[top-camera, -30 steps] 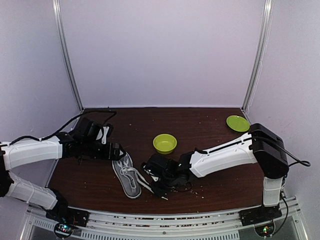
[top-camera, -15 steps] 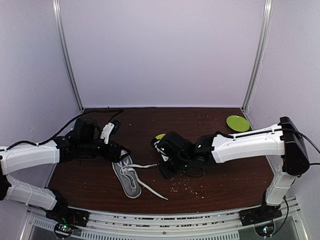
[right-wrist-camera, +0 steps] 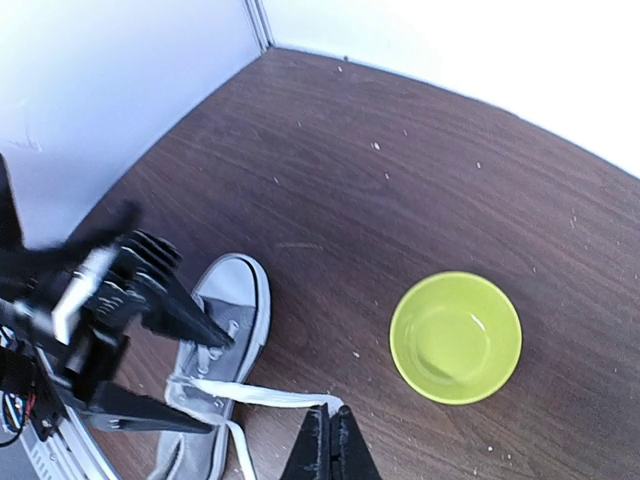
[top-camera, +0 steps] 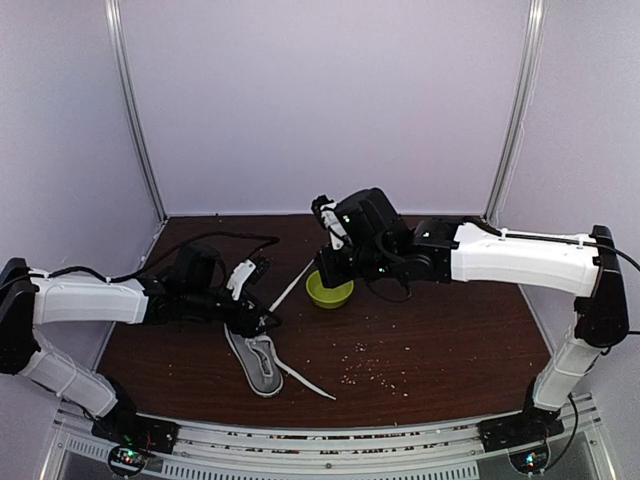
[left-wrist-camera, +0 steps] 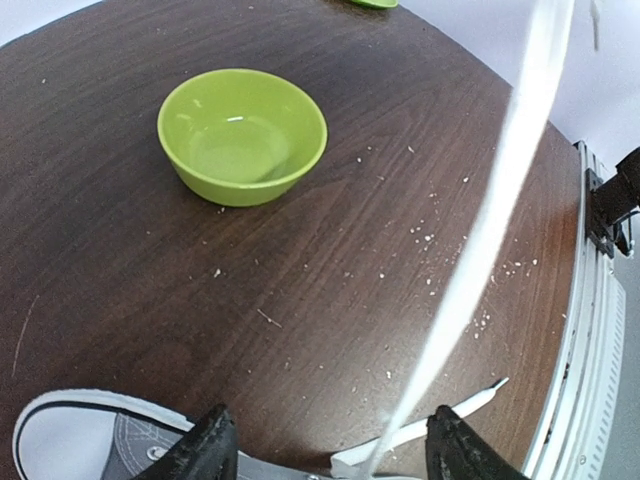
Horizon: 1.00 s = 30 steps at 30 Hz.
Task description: Tie the shoes
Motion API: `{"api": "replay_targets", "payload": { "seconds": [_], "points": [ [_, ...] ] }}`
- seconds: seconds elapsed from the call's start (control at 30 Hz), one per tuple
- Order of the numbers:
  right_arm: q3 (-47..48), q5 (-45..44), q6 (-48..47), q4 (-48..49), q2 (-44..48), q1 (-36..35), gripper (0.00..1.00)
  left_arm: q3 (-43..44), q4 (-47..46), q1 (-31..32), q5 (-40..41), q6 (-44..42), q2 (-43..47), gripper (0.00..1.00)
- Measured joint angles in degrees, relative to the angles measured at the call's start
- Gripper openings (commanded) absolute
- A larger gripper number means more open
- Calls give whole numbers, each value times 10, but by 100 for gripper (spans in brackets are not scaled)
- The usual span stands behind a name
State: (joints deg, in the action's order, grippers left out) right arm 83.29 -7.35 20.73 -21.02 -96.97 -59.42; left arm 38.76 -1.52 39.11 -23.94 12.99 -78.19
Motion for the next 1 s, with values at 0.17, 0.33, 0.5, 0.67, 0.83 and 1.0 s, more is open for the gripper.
{"api": "replay_targets", "payload": {
  "seconds": [0.17, 0.33, 0.5, 0.67, 0.83, 1.0],
  "points": [
    [21, 9, -9, 7, -3, 2, 0, 7, -12, 1, 7, 5, -17, 11],
    [23, 16, -10, 8, -19, 9, 0, 10, -19, 1, 23, 19, -14, 0],
    [38, 25, -10, 12, -56, 17, 0, -17, -19, 1, 64, 50, 46, 0],
    [113, 46, -10, 19, -137, 20, 6, -40, -2, -10, 101, 96, 103, 0],
    [176, 78, -2, 33, -207, 20, 71, -71, 26, -44, 118, 142, 135, 0],
    [152, 91, -8, 44, -205, 20, 82, -89, 52, -65, 112, 188, 147, 0]
  ]
}}
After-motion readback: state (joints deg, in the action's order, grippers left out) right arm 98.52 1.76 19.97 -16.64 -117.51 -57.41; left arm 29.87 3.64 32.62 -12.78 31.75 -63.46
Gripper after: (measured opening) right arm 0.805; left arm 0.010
